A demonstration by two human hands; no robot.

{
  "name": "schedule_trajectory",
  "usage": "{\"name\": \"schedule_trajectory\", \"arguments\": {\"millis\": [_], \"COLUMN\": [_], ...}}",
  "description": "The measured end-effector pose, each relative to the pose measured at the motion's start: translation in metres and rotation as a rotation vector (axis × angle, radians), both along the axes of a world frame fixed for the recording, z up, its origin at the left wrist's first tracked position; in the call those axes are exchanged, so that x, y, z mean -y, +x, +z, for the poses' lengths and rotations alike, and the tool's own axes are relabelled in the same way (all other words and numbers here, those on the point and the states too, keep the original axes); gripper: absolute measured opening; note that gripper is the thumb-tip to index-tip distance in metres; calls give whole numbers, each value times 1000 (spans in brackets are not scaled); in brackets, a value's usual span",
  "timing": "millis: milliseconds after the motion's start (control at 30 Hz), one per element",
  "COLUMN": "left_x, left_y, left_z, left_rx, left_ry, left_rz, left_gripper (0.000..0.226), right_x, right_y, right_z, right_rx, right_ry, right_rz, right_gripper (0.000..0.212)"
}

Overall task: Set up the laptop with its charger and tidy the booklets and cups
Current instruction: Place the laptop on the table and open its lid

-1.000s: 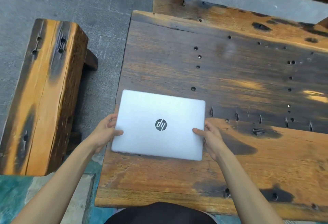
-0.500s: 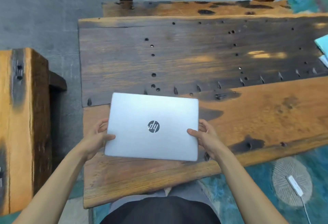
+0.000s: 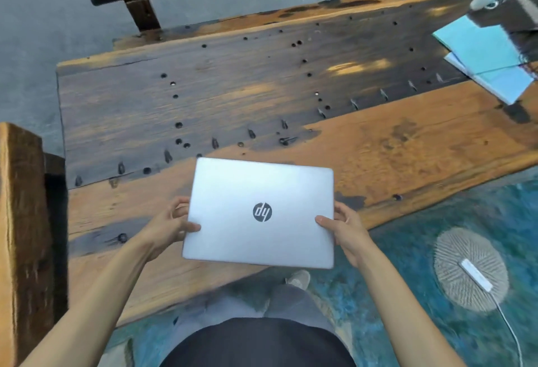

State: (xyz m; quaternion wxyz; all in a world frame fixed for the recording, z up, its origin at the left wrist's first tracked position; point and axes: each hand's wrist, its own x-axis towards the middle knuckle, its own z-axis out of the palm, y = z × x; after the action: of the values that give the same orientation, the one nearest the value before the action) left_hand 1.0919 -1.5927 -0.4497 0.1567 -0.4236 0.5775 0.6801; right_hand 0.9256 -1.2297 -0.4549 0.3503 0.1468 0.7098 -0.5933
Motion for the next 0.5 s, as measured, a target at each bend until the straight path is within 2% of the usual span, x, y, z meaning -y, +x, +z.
{"name": "schedule_trajectory", "arguments": {"millis": [200, 500], "left_x": [-100, -211], "left_y": [-57, -161], "left_z": [-1, -1], "left_rx": [0, 7], "left_ry": [8, -10], "left_rz": [-87, -340], "left_gripper": [59, 57], "right_x": [-111, -235], "right_y": [-17, -39], "right_z": [11, 13], "right_rx": [-30, -75], "right_ry": [2, 18], "right_rz": [-146, -362], "right_gripper": [40, 43]}}
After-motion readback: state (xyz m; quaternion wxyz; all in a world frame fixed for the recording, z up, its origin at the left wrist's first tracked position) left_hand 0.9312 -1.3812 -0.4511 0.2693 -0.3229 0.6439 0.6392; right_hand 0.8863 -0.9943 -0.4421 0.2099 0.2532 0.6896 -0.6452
